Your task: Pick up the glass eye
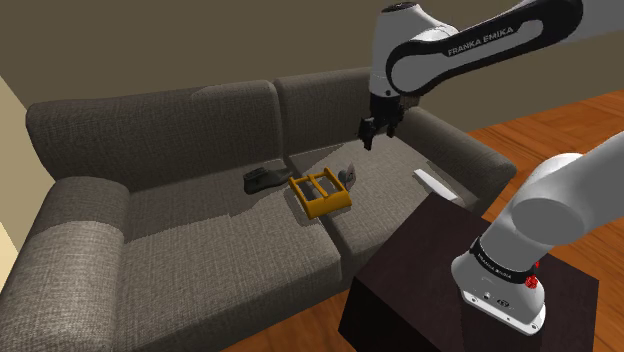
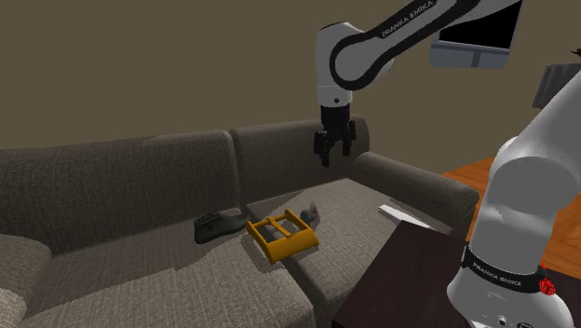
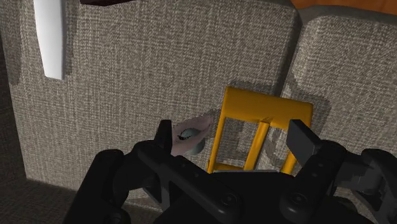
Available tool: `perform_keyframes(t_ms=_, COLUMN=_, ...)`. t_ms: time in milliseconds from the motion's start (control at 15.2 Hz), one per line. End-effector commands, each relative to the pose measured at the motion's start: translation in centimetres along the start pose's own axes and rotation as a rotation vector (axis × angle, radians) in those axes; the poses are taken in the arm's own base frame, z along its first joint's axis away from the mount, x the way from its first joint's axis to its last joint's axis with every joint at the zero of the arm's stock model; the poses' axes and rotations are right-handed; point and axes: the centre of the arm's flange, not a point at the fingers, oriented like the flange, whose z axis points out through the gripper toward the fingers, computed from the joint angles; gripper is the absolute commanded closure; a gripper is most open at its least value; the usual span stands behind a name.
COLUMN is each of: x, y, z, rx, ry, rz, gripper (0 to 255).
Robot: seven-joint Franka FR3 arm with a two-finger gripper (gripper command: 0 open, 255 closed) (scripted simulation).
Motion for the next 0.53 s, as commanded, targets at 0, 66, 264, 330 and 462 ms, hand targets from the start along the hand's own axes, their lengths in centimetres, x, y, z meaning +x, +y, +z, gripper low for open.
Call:
perform_keyframes(t_ms=0, x=1.2, y=-0.2, z=2.2, rx=-0.018, ry=0.005, rz=0.010, gripper=0)
perform_keyframes(t_ms=66, x=1.8, y=-0.3, z=3.3, rx=-0.027, ry=0.007, rz=0.015, gripper=0)
perform_keyframes(t_ms=264, x=3.9, y=-0.5, z=6.7, rx=-0.055, ry=0.012, rz=0.031, gripper=0)
perform_keyframes(t_ms=330, x=4.6, y=-0.5, z=7.8, rx=-0.064, ry=0.013, rz=0.036, gripper=0)
perform_keyframes(t_ms=462, x=6.0, y=-0.5, z=10.0, rx=-0.083, ry=0.017, rz=0.046, gripper=0)
